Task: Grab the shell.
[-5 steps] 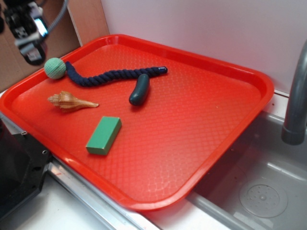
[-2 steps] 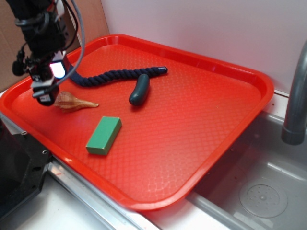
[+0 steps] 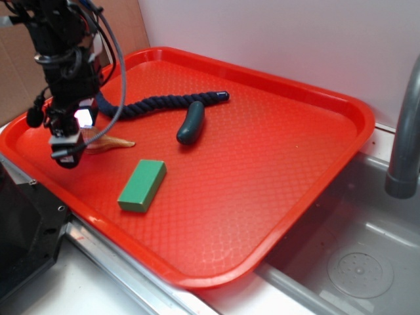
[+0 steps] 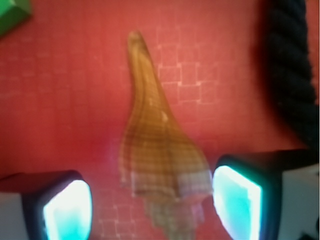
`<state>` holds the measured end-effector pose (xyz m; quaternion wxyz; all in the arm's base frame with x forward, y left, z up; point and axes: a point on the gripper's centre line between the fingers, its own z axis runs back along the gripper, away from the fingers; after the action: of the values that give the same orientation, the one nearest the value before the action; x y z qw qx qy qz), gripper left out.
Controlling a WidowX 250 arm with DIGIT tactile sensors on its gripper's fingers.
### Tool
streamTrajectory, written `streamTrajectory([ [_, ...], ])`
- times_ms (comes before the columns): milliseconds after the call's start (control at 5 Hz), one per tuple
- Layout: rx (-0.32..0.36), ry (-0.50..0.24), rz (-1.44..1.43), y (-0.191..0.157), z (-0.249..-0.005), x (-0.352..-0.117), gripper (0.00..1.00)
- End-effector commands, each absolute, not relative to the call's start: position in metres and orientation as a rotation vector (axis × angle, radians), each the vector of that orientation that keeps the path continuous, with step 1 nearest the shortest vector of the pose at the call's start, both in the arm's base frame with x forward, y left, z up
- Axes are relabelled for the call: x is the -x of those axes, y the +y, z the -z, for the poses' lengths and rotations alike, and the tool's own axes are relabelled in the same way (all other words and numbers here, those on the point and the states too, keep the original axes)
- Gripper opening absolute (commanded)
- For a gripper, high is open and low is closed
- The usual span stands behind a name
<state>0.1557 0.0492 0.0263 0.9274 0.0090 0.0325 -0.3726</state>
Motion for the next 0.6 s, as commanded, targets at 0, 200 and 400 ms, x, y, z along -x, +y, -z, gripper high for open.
streamTrajectory([
  [0, -0.047, 0.090, 0.713, 0.0489, -0.0181, -0.1653, 0.00],
  [200, -0.064, 0.107, 0.682, 0.0510, -0.0142, -0.1693, 0.00],
  [400, -0.084, 0.105, 0.650, 0.0493, -0.0207, -0.1691, 0.00],
])
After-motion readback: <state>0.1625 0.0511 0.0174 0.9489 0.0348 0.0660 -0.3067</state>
